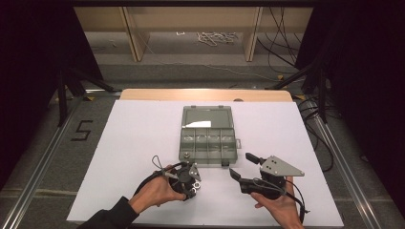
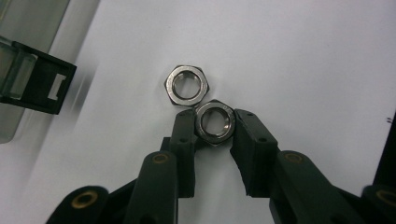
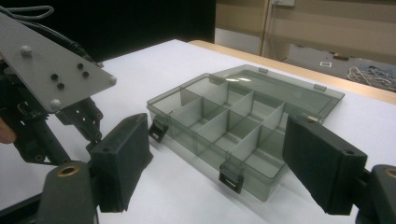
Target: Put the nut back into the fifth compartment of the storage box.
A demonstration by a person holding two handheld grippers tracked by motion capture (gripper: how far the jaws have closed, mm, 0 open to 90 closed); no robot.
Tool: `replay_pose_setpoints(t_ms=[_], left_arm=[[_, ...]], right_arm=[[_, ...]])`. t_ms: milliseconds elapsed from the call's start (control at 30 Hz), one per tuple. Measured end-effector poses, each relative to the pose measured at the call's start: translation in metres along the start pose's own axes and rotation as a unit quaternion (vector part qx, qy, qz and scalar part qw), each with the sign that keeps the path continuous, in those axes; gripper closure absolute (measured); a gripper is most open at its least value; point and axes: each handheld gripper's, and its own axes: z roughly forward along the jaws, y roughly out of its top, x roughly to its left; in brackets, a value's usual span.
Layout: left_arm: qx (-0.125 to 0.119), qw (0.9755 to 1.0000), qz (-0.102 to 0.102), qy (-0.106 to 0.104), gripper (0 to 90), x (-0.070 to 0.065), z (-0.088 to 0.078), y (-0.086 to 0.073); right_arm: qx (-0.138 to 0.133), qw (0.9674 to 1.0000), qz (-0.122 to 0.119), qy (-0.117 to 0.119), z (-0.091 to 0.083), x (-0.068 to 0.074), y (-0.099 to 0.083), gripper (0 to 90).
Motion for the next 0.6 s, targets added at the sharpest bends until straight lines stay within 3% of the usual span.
replay_pose_setpoints(t_ms=[67, 100, 133, 300, 367, 467, 500, 533, 600], left_arm=[[-0.002, 1.0, -0.001, 0.002, 70.0, 0.0, -0.001, 0.0], [-0.009, 0.9999, -0.012, 0.0, 69.9, -0.002, -0.002, 0.0], [0.003, 1.0, 0.005, 0.0, 69.9, 0.0, -0.005, 0.0], [0.001, 1.0, 0.004, -0.002, 69.9, 0.005, -0.013, -0.002], [-0.006, 0.9999, -0.008, 0.0, 69.9, 0.005, -0.014, -0.003], [-0.001, 1.0, 0.001, 0.001, 69.9, 0.009, -0.019, -0.003], [-0.015, 0.9998, -0.013, 0.002, 70.0, 0.009, -0.019, -0.004], [-0.011, 0.9999, -0.006, 0.004, 70.0, 0.01, -0.021, -0.003], [-0.022, 0.9997, -0.012, 0.006, 69.9, 0.012, -0.025, -0.003]], right_arm=[[0.0, 1.0, 0.0, 0.001, 0.0, 0.0, 0.0, 24.0], [-0.001, 1.0, -0.001, 0.001, 0.0, 0.0, 0.0, 24.0], [-0.009, 0.9999, 0.003, 0.007, 0.001, 0.0, 0.0, 24.0], [-0.008, 0.9999, 0.003, 0.007, 0.001, 0.0, 0.0, 24.0], [-0.009, 0.9999, 0.003, 0.007, 0.001, 0.0, 0.0, 24.0], [-0.008, 0.9999, 0.003, 0.006, 0.001, 0.0, 0.0, 24.1], [-0.009, 0.9999, 0.003, 0.007, 0.001, 0.0, 0.0, 24.0], [-0.009, 0.9999, 0.003, 0.007, 0.001, 0.0, 0.0, 24.0], [-0.008, 0.9999, 0.003, 0.006, 0.001, 0.0, 0.0, 23.9]])
